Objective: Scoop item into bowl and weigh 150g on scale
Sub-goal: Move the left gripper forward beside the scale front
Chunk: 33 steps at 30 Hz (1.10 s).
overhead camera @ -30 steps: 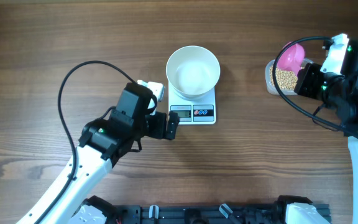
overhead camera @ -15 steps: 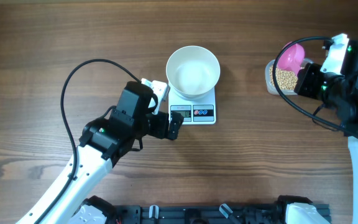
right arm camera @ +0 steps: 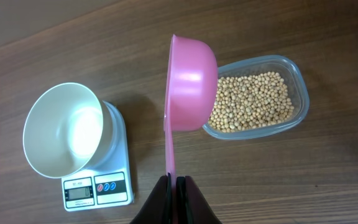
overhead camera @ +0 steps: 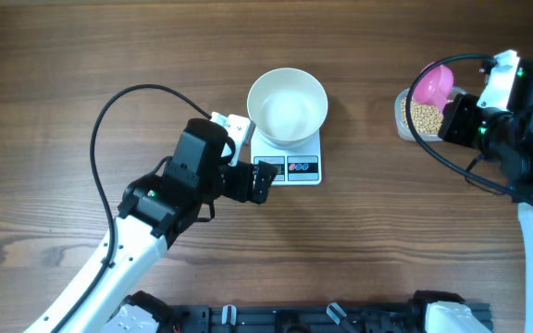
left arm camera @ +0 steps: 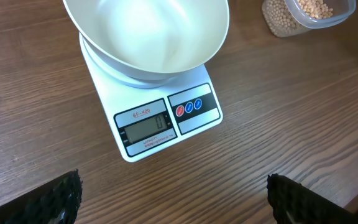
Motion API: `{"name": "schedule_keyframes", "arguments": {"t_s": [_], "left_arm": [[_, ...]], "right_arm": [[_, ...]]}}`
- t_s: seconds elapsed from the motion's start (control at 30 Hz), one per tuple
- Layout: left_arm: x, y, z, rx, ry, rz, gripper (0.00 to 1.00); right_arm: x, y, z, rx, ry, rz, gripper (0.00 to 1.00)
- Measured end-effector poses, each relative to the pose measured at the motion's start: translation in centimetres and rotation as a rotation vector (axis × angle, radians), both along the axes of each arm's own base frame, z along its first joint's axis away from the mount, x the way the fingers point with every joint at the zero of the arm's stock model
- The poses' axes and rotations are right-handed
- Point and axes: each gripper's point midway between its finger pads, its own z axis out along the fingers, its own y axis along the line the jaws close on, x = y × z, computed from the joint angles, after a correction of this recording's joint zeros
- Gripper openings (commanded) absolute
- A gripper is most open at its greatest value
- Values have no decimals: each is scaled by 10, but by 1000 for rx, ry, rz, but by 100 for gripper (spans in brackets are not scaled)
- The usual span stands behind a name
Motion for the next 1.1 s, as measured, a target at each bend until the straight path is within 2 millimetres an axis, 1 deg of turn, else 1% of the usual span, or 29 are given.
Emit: {"name": "schedule_keyframes", "arguments": {"t_s": [1.1], "left_arm": [[0,0,0,2,1,1,100]], "right_arm": [[-2,0,-2,1,11,0,4]]}}
